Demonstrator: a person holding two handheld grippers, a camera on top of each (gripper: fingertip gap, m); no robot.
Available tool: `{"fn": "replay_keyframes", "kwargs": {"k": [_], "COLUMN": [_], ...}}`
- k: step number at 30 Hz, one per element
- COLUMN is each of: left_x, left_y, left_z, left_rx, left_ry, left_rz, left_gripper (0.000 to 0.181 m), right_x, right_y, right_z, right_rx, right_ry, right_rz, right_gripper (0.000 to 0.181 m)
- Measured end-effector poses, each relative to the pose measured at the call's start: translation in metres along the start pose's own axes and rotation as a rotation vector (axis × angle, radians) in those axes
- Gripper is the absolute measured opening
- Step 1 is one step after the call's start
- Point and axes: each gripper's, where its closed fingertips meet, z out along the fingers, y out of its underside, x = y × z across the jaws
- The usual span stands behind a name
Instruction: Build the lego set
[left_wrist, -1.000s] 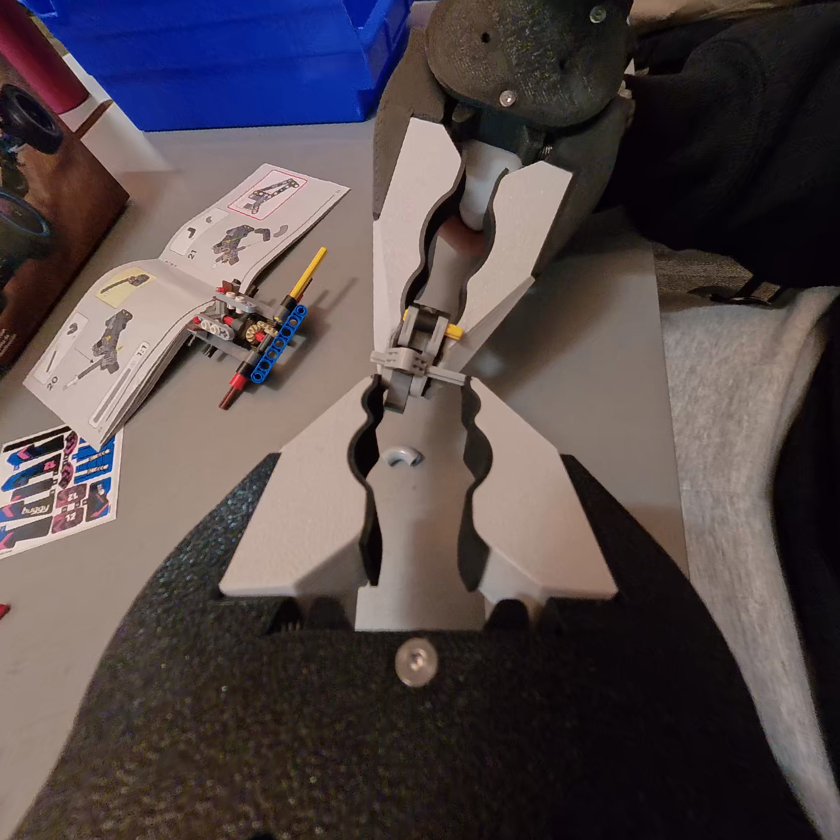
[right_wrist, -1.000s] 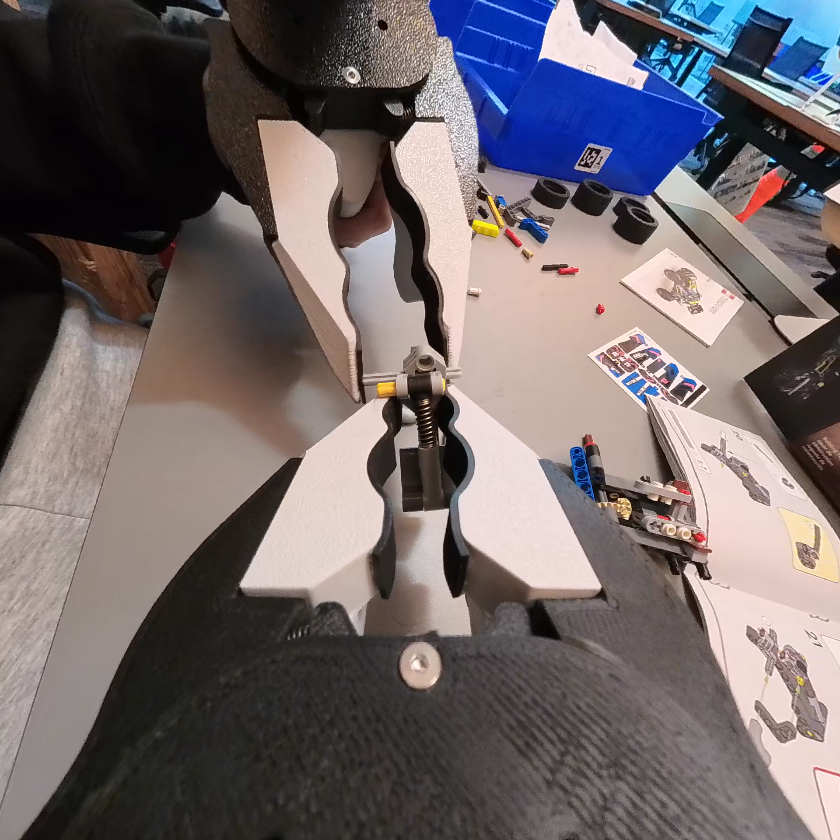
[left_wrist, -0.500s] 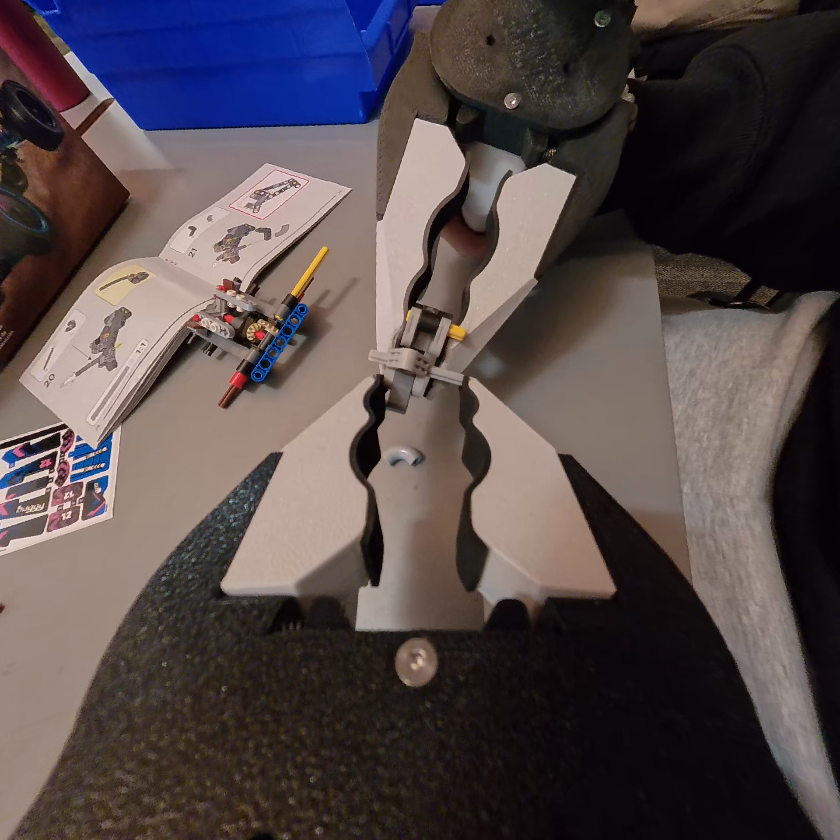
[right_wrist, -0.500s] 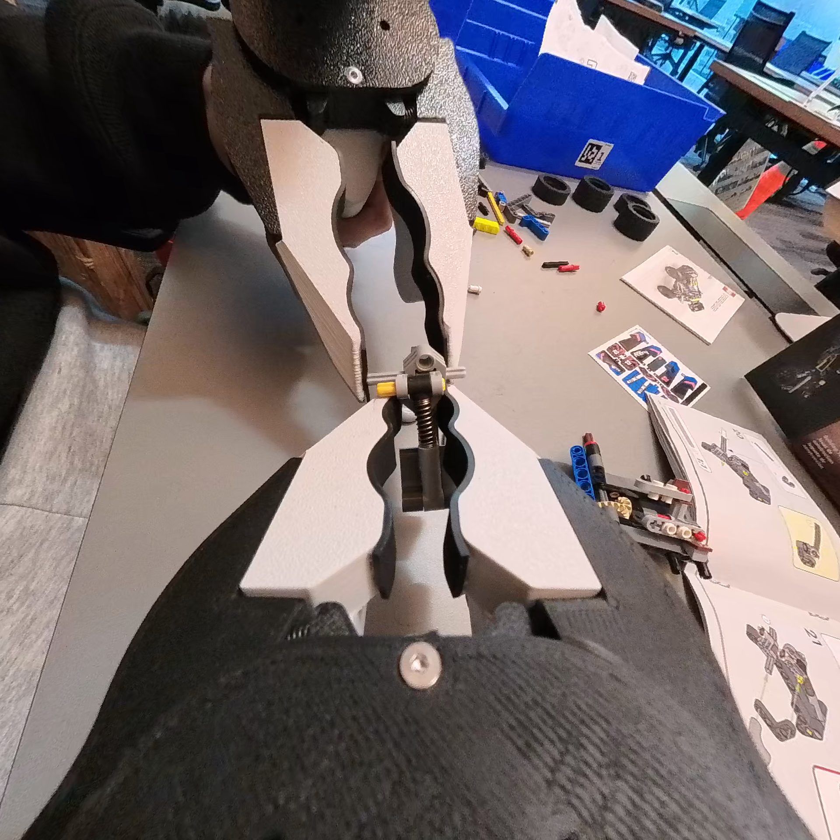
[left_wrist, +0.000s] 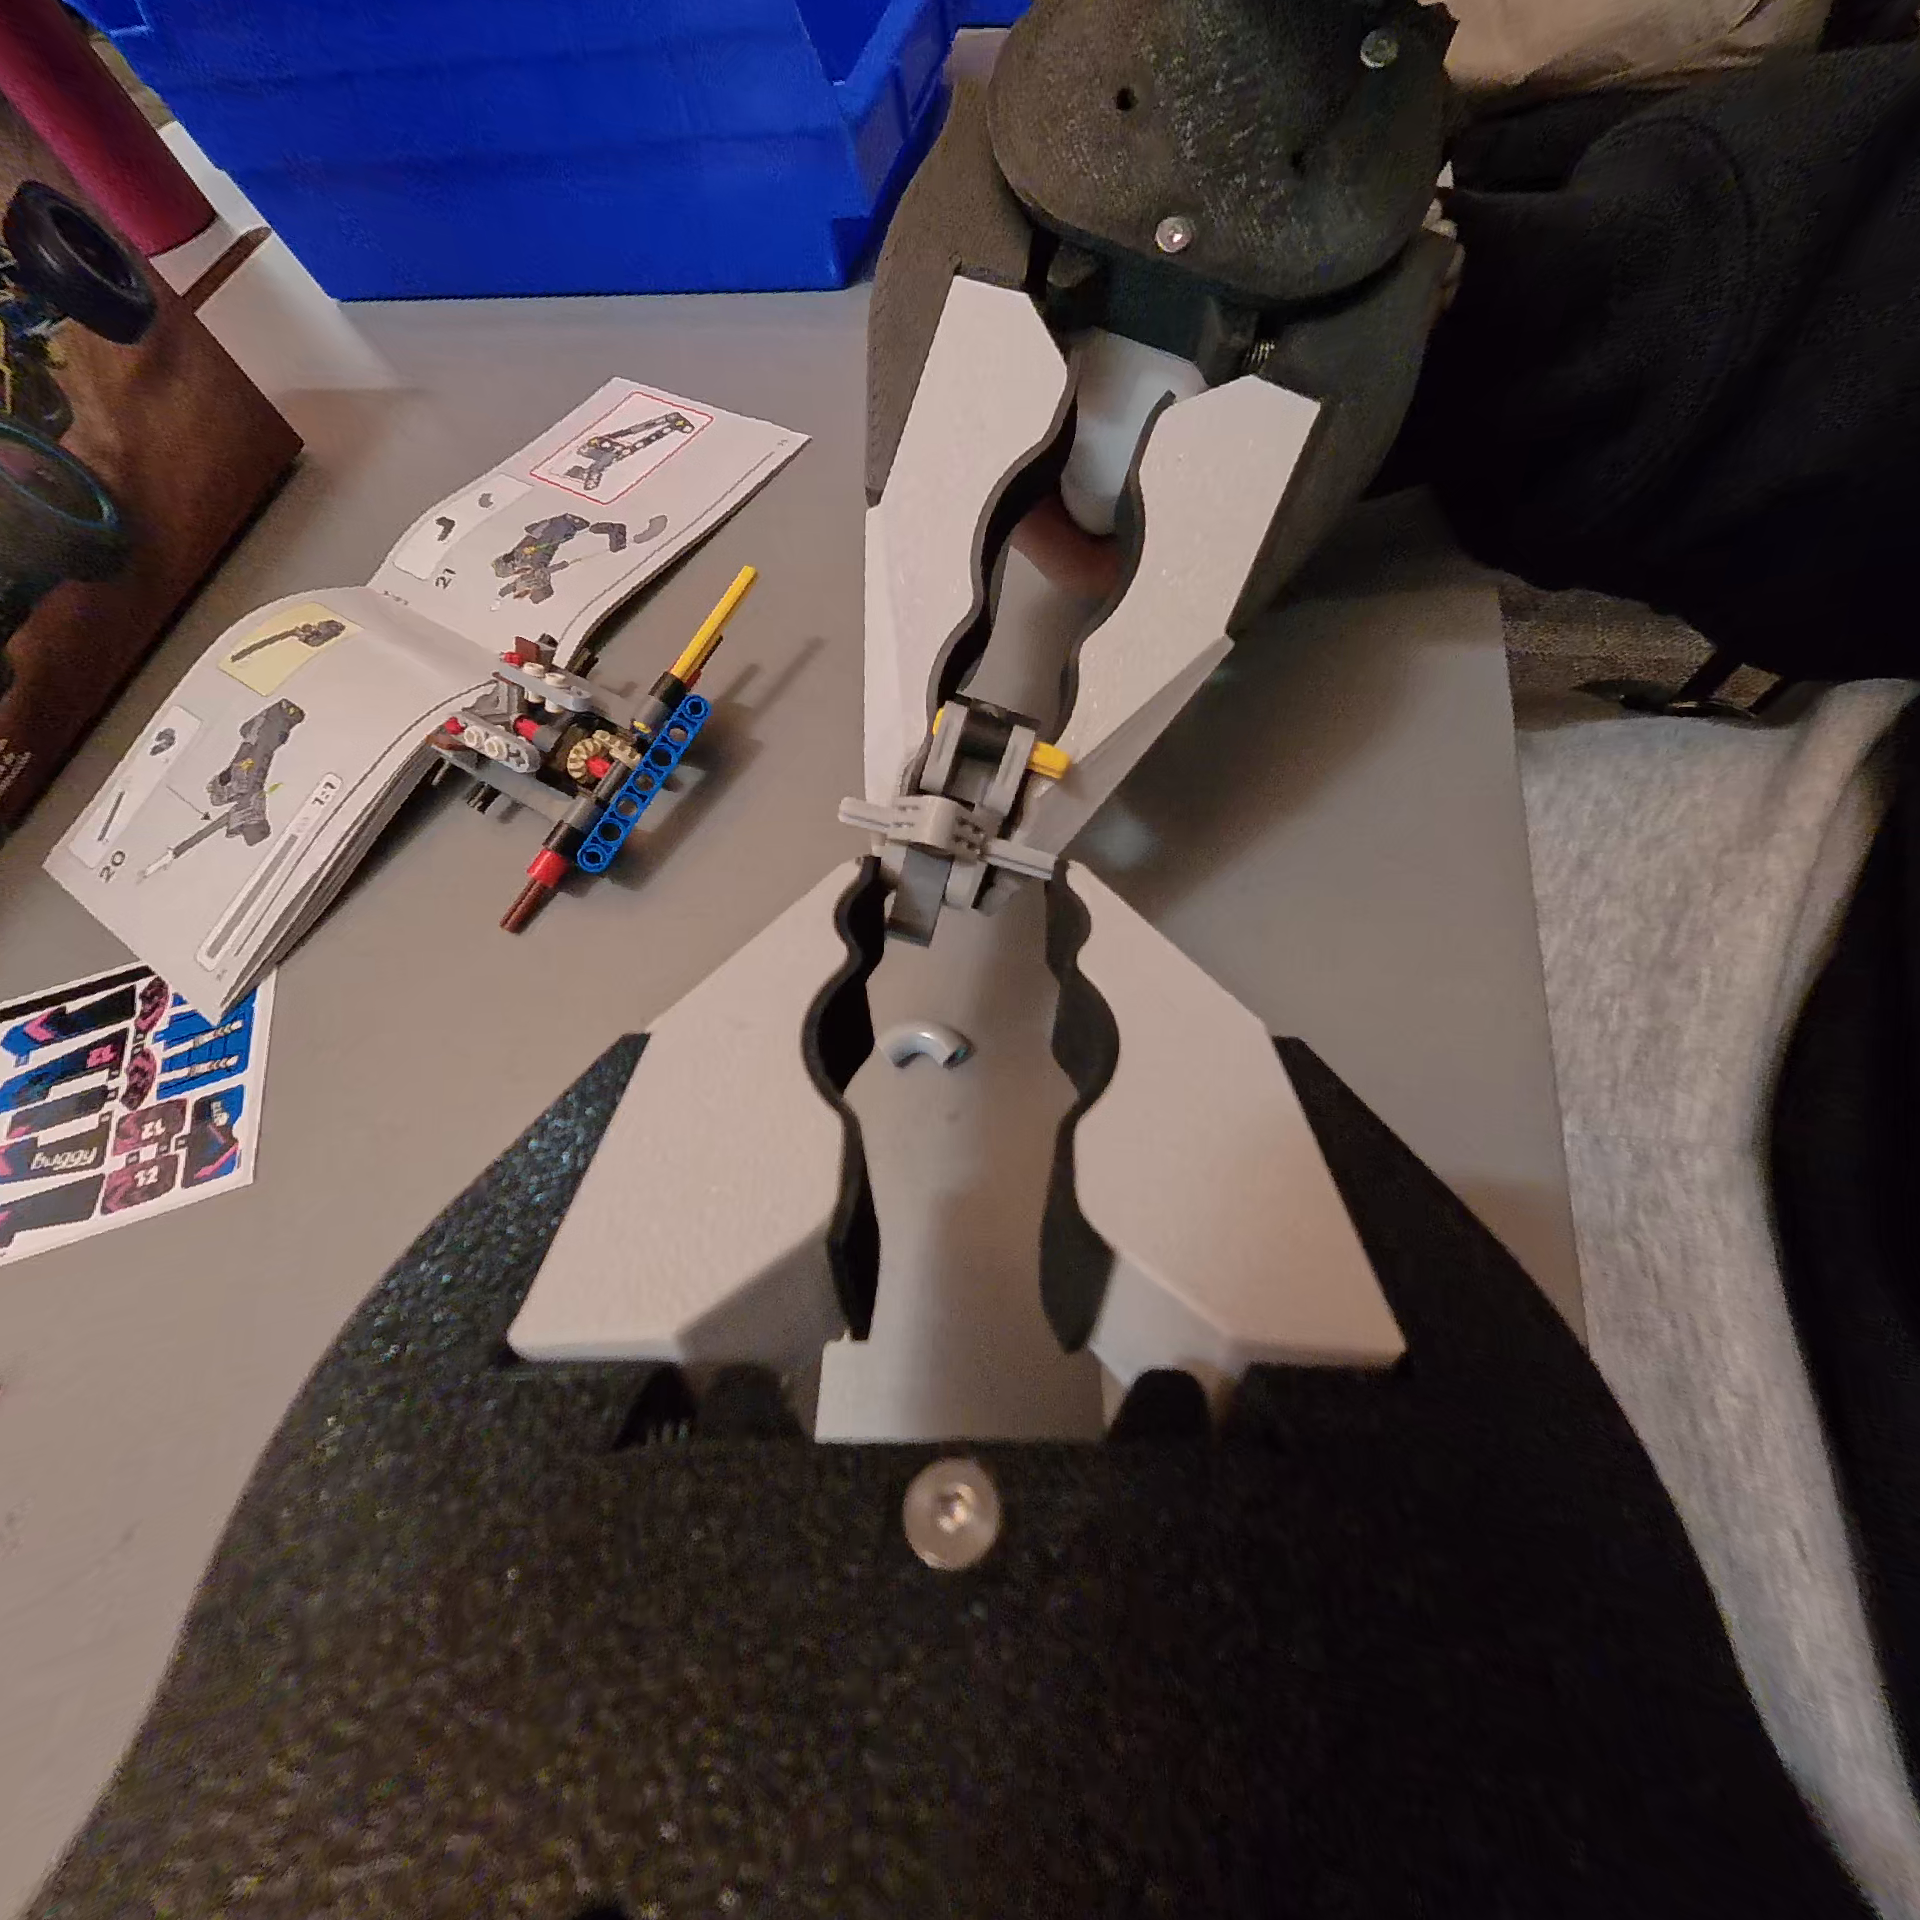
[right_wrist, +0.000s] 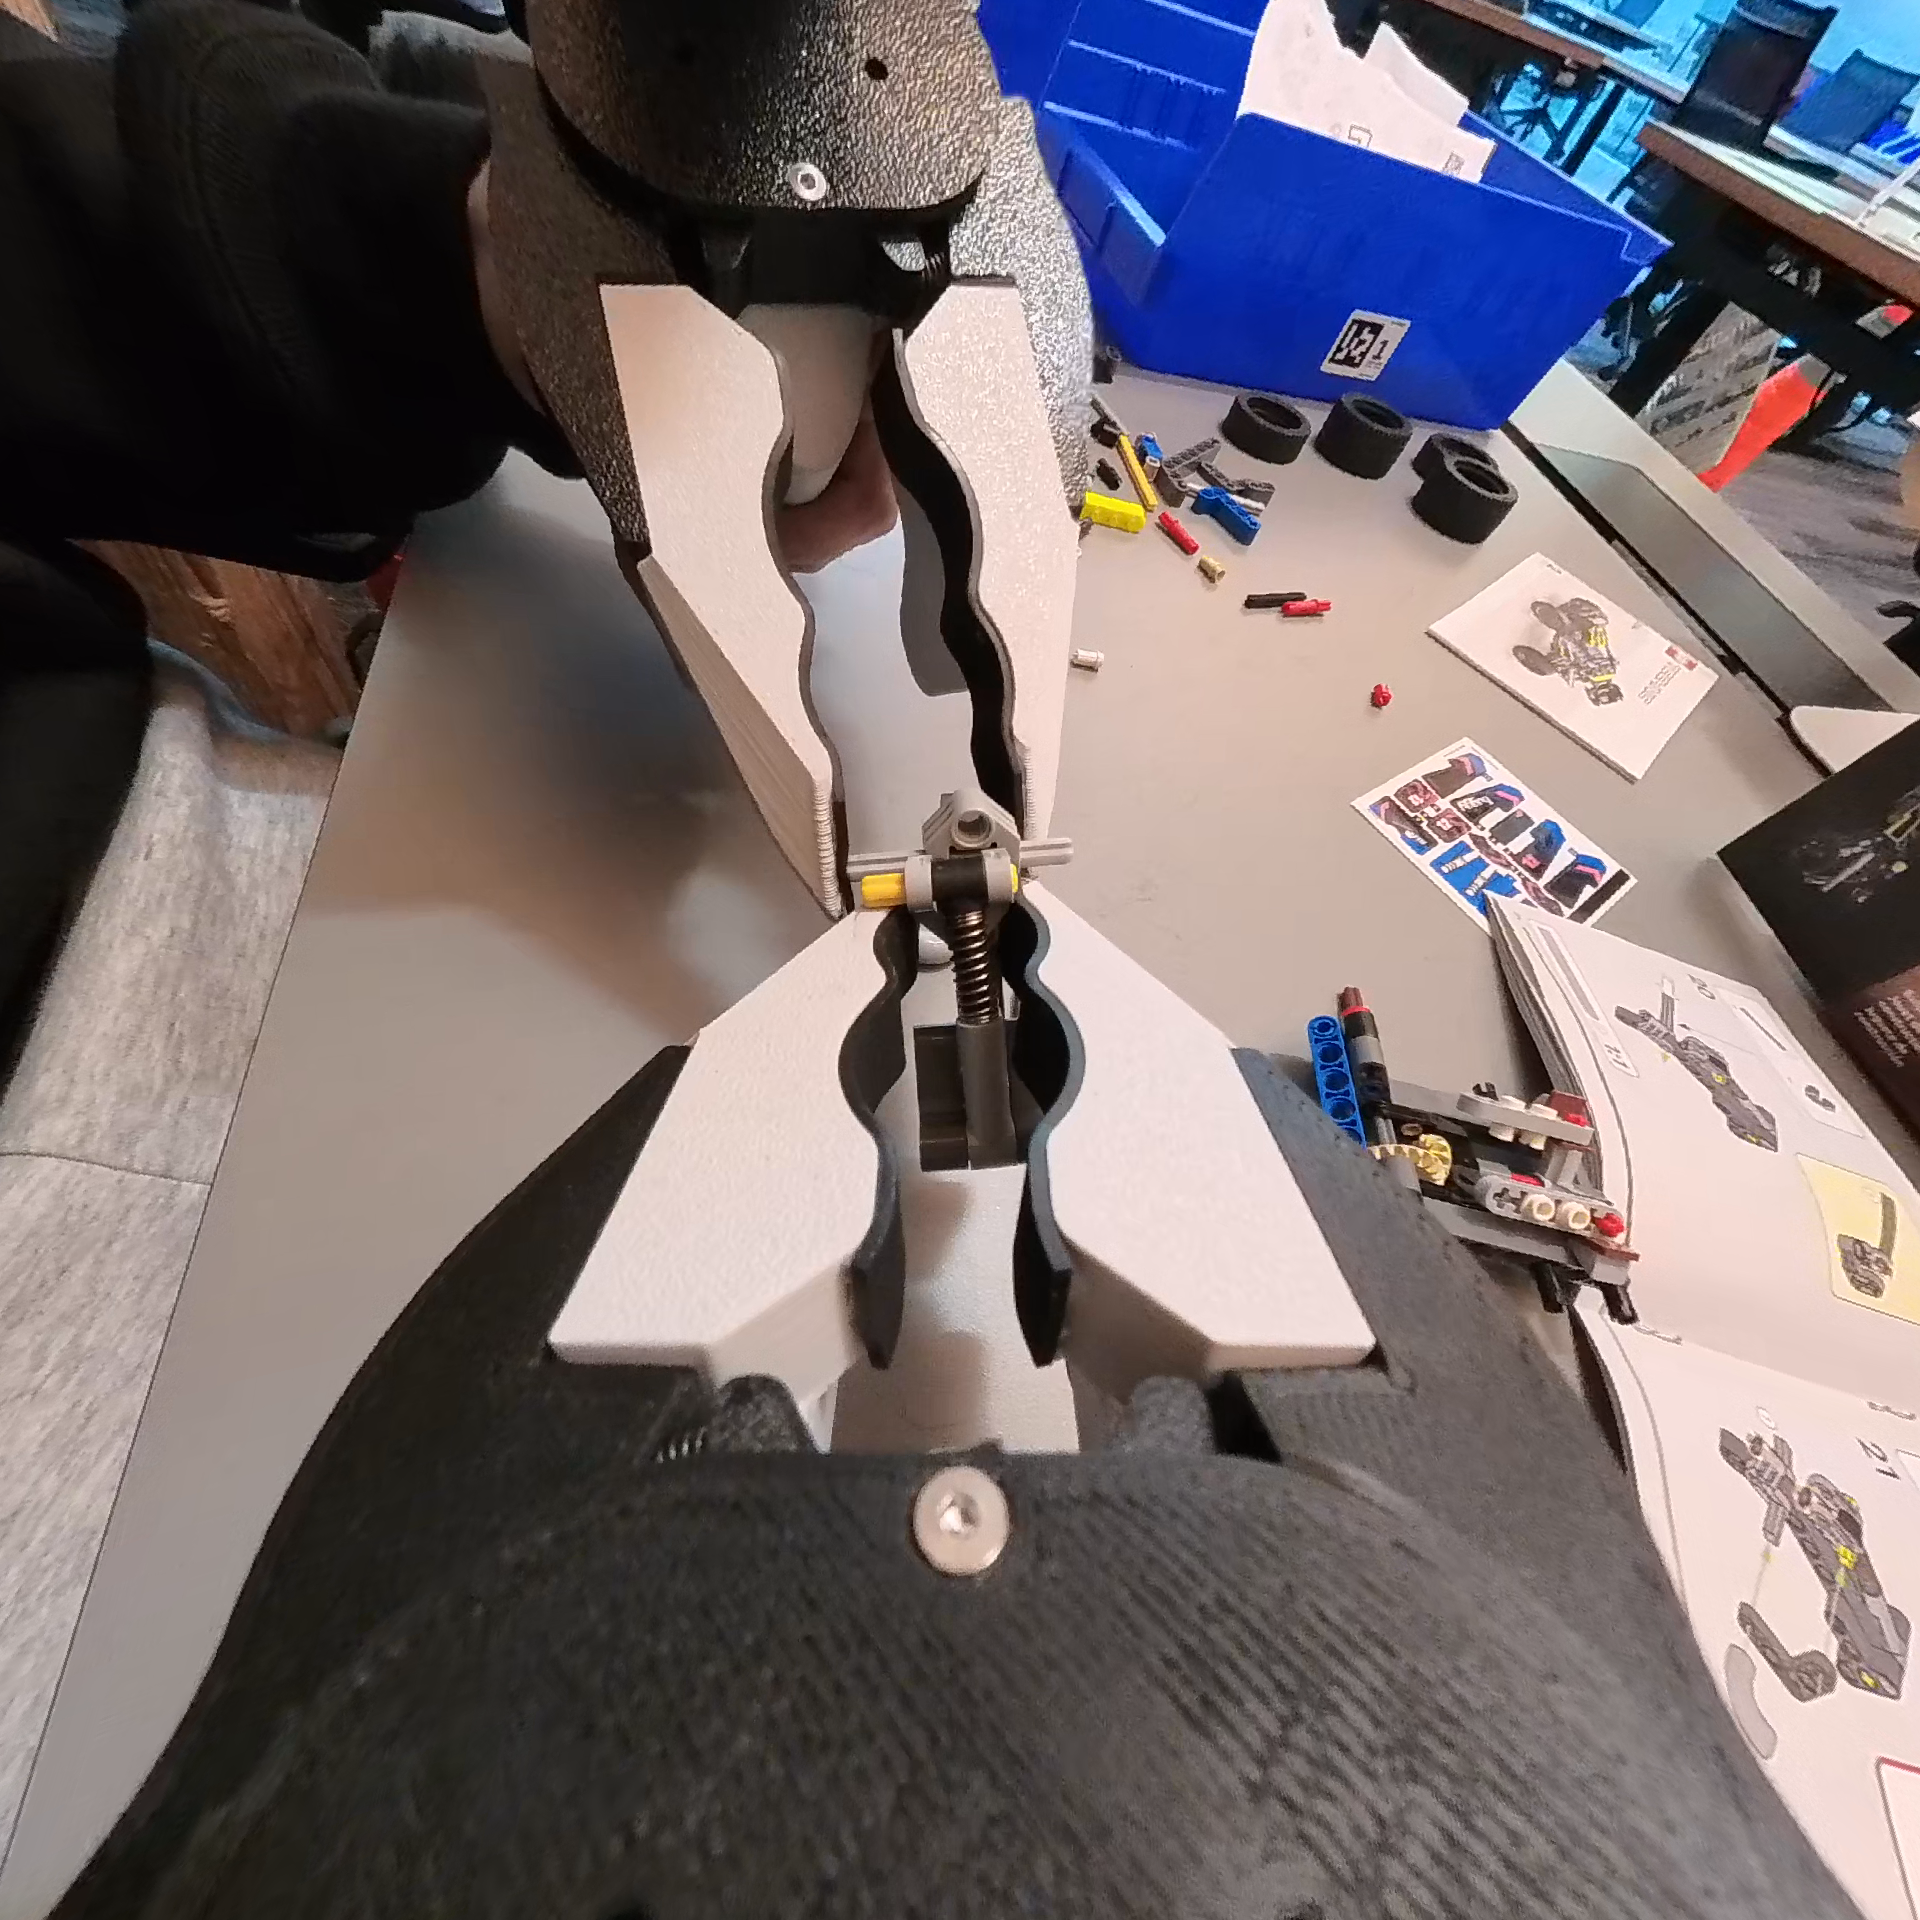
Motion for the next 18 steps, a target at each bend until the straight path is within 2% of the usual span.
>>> {"fn": "replay_keyframes", "kwargs": {"k": [4, 7, 10, 11, 13, 15, 18], "left_x": [0.003, 0.001, -0.002, -0.007, -0.013, -0.020, -0.031], "left_y": [0.001, 0.004, 0.014, 0.015, 0.014, 0.022, 0.029], "left_z": [0.003, 0.003, -0.001, -0.002, -0.003, 0.000, 0.010], "left_rx": [0.015, 0.023, -0.032, -0.036, -0.052, -0.137, -0.225], "left_ry": [0.027, 0.001, 0.012, -0.004, 0.005, 0.039, 0.049], "left_rz": [-0.001, 0.053, 0.070, 0.074, 0.068, 0.044, 0.009], "left_gripper": [0.029, 0.037, 0.036, 0.034, 0.027, 0.026, 0.020], "right_x": [-0.001, 0.015, 0.029, 0.024, 0.020, 0.017, 0.016], "right_y": [0.004, 0.017, 0.027, 0.030, 0.041, 0.054, 0.058], "right_z": [-0.002, -0.020, -0.044, -0.047, -0.051, -0.053, -0.047], "right_rx": [-0.018, -0.098, -0.199, -0.214, -0.277, -0.354, -0.365], "right_ry": [-0.022, 0.035, 0.104, 0.074, 0.057, 0.053, 0.044], "right_rz": [0.018, 0.079, 0.139, 0.174, 0.187, 0.211, 0.259], "right_gripper": [0.014, 0.014, 0.014, 0.014, 0.014, 0.014, 0.014]}}
